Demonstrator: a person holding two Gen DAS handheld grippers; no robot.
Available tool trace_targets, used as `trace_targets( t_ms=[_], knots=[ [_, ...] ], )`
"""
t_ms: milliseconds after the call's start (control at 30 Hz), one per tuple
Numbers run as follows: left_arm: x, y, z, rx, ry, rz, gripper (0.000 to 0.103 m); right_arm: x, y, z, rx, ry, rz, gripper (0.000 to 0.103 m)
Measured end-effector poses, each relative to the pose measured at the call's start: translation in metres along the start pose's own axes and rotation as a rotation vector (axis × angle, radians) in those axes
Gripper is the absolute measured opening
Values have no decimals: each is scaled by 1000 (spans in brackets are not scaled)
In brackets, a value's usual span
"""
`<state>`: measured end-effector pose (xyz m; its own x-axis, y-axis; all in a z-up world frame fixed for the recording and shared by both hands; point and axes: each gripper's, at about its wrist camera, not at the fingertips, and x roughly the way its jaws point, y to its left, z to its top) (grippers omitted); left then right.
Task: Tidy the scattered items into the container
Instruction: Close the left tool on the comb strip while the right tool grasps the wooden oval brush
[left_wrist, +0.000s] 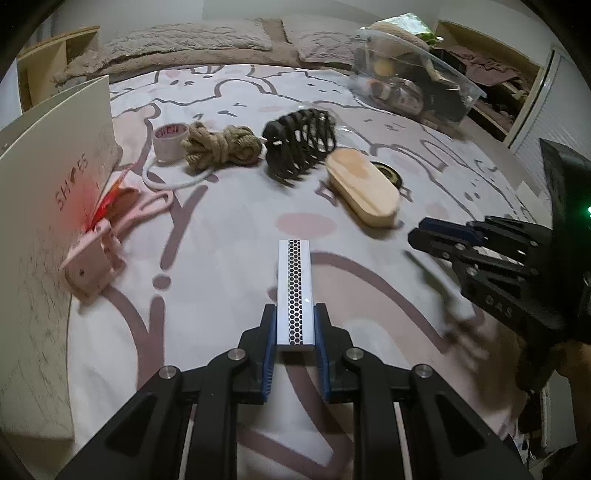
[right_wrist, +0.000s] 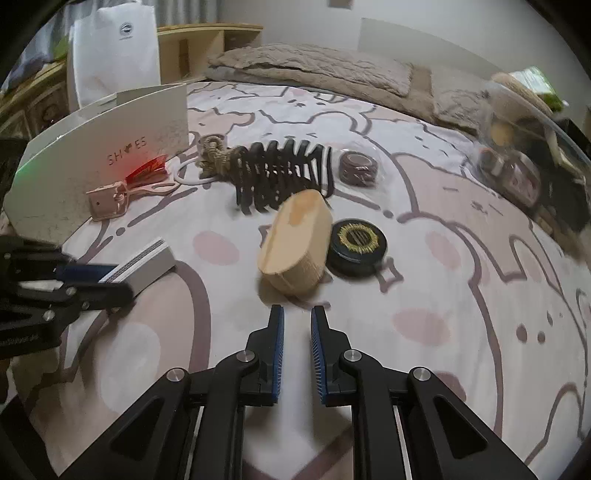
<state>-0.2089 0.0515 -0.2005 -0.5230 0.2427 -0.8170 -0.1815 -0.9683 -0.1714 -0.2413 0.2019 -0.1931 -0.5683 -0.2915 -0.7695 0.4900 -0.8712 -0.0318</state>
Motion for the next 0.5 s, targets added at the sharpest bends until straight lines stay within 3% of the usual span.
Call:
trace_targets(
  t_ms=[67,100,133,167,500],
  knots=[
    [-3,-3,-4,4,-1,-12,19,2,-2,-1,16,22,-7,22],
    [-4,-5,-7,7,-2,-20,19,3,-4,0,27,36,-12,41],
    [-6,-7,-9,10,-2,-29,19,4,-5,0,39,47,-21,75],
    [-6,-9,-10,15,-3,-39,19,3,-6,1,46,44,-28,88],
    [-16,-12,-26,56,-8,-57,19,15,9,29,-11,42,-70,87]
  ],
)
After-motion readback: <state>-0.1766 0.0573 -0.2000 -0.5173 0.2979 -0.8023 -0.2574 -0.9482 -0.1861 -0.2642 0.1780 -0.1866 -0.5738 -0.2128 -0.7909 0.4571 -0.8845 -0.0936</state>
